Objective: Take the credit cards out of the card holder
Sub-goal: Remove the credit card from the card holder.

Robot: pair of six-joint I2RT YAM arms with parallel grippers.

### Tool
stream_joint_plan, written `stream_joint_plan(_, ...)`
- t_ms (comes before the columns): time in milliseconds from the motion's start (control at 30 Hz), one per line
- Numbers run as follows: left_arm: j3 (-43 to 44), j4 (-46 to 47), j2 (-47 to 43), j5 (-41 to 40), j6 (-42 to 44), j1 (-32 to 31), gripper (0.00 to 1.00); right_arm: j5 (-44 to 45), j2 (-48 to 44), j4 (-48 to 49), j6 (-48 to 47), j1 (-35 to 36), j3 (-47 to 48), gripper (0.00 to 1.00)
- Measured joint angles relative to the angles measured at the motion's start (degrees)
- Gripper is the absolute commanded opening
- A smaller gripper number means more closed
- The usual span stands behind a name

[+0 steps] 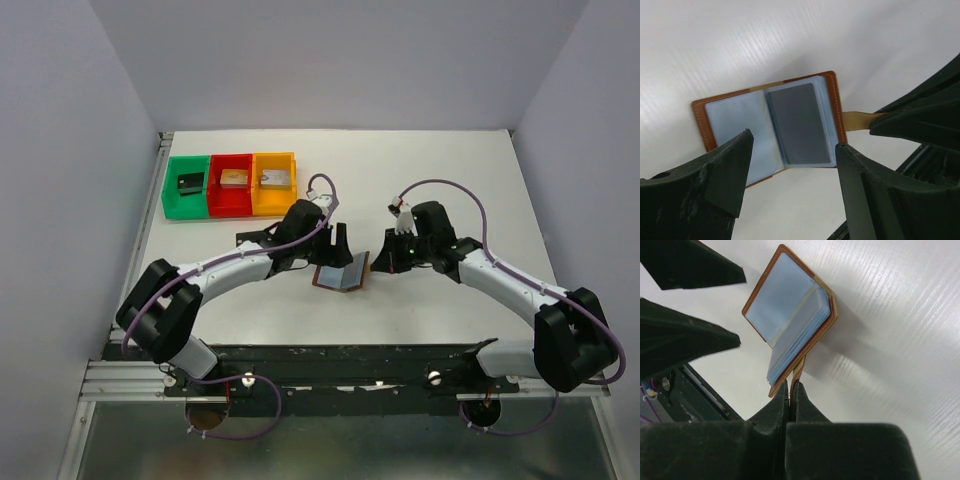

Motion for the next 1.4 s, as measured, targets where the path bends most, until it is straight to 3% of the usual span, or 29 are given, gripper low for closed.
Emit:
stream_joint_plan(133, 1.81, 1.73, 4.70, 7.19, 0.31, -0.63, 0.78, -0.26, -0.04, 0.11, 0.00, -0.37, -0.20, 0.00)
stream_joint_plan(367, 3.98, 0.92, 8.96, 11.50, 1.38, -2.03, 0.79, -0.31, -0.07, 0.37, 0.00, -0.74, -0.44, 0.01)
stream_joint_plan(967, 5.20, -1.81, 9.90, 9.33, 2.08, -3.04, 0.69, -0.35, -0.09, 0.39, 0.00, -0.74, -0.48, 0.00)
stream_joint_plan(1400, 4.96, -2.19, 9.94, 8.44, 1.95, -3.04, 0.70, -0.52, -0.09, 0.42, 0.00, -0.74, -0.50, 0.00)
